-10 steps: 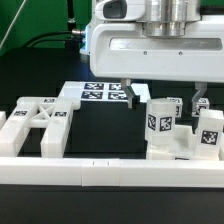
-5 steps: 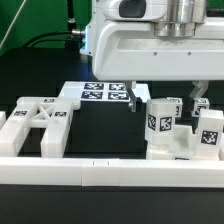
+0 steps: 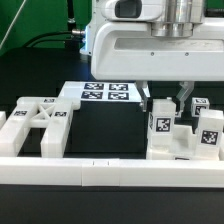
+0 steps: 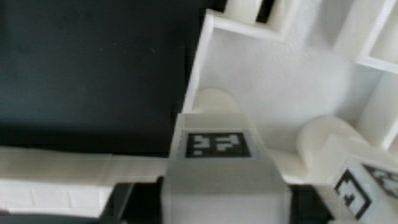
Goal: Assemble chair
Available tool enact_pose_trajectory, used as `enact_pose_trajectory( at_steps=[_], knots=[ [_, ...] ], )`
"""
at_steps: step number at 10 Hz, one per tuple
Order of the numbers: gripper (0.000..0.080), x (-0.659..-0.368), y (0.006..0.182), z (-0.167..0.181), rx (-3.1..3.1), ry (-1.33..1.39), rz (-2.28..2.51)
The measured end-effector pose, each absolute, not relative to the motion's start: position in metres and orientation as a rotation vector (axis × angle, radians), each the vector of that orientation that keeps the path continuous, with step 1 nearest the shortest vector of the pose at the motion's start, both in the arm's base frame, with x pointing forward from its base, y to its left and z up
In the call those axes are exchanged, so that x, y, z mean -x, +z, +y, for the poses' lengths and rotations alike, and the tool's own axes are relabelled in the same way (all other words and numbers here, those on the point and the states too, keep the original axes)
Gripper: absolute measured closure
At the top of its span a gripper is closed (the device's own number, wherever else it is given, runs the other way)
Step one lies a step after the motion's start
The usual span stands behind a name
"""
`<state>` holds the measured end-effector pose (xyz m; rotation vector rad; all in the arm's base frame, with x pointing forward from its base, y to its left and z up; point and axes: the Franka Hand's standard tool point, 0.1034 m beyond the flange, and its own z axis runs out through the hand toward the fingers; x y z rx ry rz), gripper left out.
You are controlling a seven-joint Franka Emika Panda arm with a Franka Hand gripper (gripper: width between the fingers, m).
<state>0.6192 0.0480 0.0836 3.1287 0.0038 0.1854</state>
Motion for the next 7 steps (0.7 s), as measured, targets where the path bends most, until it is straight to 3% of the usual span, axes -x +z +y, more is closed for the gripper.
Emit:
enact_pose_trajectory(
  at_steps=[7],
  knots=[
    [0.0512,-0.6178,0.0823,0.0556,-2.905,0.170,-1.491]
  ],
)
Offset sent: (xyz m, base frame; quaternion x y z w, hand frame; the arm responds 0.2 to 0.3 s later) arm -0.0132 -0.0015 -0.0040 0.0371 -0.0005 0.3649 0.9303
